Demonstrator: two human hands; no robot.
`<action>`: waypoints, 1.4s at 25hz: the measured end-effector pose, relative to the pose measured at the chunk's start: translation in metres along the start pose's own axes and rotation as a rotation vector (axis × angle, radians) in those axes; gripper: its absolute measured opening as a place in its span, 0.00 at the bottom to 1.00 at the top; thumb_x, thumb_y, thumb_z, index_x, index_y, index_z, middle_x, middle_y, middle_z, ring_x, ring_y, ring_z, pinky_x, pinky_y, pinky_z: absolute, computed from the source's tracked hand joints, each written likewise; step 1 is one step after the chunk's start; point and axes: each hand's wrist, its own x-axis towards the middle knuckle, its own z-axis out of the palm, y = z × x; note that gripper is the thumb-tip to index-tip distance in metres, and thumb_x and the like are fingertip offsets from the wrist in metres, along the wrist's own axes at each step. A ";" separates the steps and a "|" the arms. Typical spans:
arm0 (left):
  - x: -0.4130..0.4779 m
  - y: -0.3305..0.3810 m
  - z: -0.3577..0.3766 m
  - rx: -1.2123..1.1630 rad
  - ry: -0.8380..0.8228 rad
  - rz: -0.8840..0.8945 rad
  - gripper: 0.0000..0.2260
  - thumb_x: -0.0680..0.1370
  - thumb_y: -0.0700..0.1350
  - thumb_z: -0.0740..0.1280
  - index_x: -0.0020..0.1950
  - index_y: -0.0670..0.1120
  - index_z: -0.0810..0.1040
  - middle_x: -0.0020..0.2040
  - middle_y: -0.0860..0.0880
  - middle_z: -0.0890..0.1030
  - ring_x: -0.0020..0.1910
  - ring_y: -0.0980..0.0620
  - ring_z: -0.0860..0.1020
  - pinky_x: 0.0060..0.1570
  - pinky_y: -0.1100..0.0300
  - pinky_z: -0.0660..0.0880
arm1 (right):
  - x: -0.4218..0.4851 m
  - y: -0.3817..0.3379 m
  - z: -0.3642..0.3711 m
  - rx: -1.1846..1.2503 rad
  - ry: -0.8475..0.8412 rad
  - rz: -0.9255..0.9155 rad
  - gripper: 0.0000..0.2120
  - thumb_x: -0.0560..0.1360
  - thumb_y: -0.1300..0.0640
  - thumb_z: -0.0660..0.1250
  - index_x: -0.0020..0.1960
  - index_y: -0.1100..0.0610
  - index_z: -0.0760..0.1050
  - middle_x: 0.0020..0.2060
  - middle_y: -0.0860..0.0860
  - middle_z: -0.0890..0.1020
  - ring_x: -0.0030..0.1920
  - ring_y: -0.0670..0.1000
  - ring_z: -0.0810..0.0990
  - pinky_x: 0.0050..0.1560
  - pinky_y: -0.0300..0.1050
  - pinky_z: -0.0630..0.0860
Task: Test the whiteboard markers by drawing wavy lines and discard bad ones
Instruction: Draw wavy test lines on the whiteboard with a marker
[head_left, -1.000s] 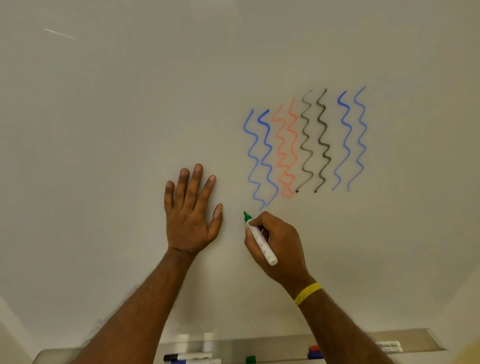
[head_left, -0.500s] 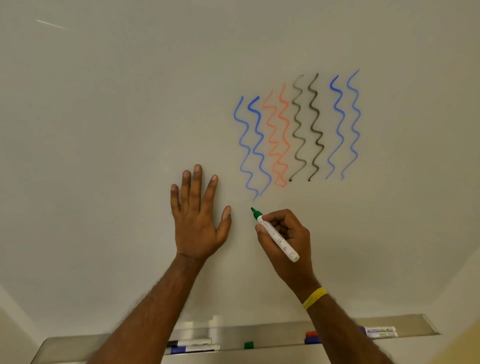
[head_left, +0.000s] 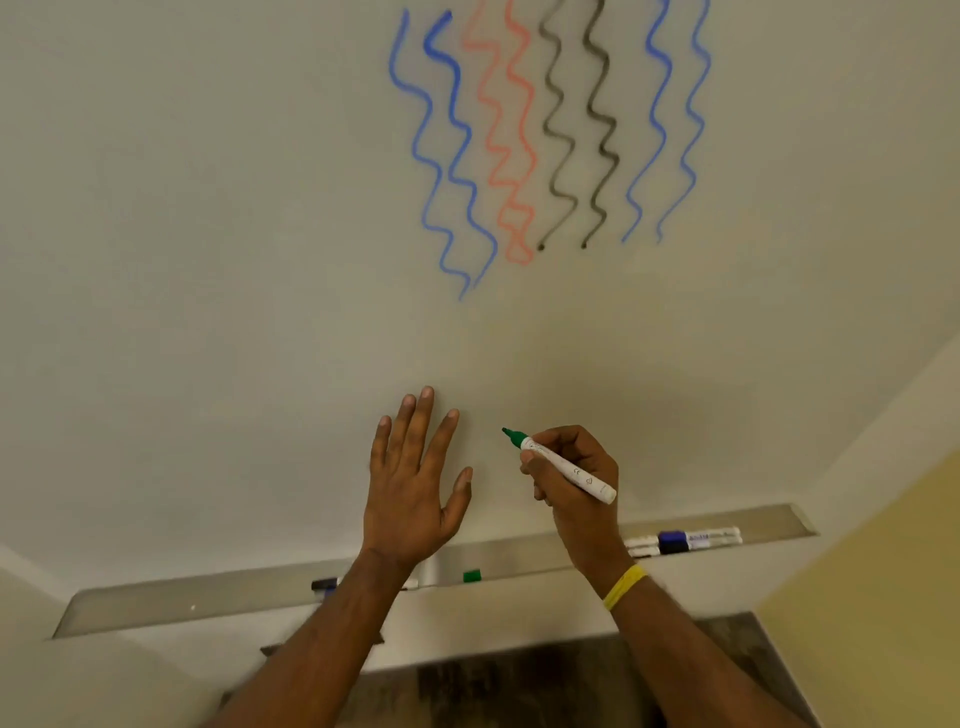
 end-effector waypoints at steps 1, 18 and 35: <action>-0.012 0.002 0.008 -0.019 -0.066 -0.005 0.29 0.78 0.54 0.61 0.78 0.46 0.61 0.79 0.42 0.56 0.79 0.43 0.53 0.76 0.42 0.52 | -0.005 0.007 -0.005 0.016 0.008 0.047 0.04 0.74 0.66 0.72 0.46 0.64 0.78 0.35 0.60 0.82 0.29 0.50 0.77 0.29 0.40 0.74; -0.113 -0.004 0.106 -0.140 -0.988 -0.200 0.27 0.79 0.50 0.63 0.77 0.48 0.62 0.79 0.48 0.60 0.77 0.48 0.59 0.75 0.53 0.59 | -0.069 0.120 -0.066 -0.022 0.179 0.711 0.01 0.77 0.63 0.69 0.48 0.61 0.79 0.34 0.55 0.82 0.30 0.50 0.75 0.30 0.39 0.73; -0.124 -0.019 0.145 -0.192 -0.982 -0.223 0.20 0.77 0.29 0.60 0.63 0.46 0.79 0.63 0.48 0.77 0.62 0.49 0.73 0.64 0.58 0.69 | -0.072 0.133 -0.078 -0.101 0.177 0.745 0.02 0.77 0.62 0.69 0.49 0.60 0.79 0.38 0.58 0.83 0.31 0.49 0.77 0.31 0.38 0.74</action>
